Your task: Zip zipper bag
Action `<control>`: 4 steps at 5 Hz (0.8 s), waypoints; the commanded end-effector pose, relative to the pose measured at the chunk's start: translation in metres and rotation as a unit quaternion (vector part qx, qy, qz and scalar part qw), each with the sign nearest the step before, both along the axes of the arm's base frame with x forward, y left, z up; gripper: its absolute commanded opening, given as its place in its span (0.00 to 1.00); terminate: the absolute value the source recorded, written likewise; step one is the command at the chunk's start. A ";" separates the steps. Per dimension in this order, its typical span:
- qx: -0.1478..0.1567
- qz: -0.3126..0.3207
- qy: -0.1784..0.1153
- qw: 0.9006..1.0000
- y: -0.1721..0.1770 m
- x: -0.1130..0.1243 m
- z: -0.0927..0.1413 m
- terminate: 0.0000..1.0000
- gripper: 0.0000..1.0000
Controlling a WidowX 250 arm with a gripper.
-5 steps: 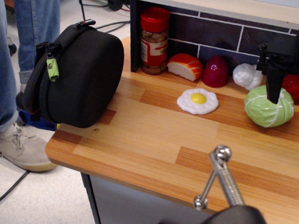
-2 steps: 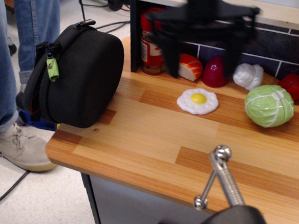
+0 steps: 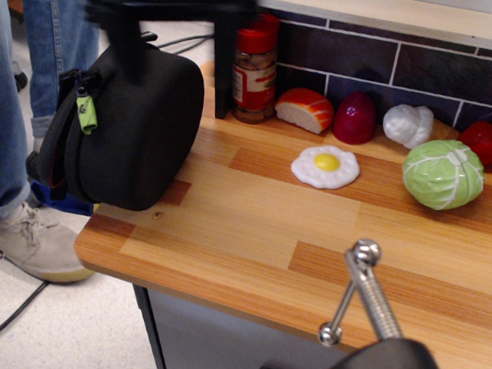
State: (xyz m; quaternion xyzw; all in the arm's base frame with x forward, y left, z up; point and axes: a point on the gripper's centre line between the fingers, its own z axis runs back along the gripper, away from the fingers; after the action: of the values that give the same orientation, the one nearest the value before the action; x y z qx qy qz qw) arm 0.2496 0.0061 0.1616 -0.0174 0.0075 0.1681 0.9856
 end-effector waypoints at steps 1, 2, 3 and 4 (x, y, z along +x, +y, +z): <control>0.021 -0.020 -0.020 0.999 0.056 0.000 0.001 0.00 1.00; 0.038 -0.032 -0.031 0.998 0.062 -0.004 -0.022 0.00 1.00; 0.038 -0.037 -0.042 0.998 0.060 -0.006 -0.034 0.00 1.00; 0.047 -0.040 -0.048 0.997 0.057 -0.009 -0.045 0.00 1.00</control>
State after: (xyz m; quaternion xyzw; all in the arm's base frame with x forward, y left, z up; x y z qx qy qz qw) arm 0.2386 0.0637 0.1004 0.0183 -0.0227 0.1259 0.9916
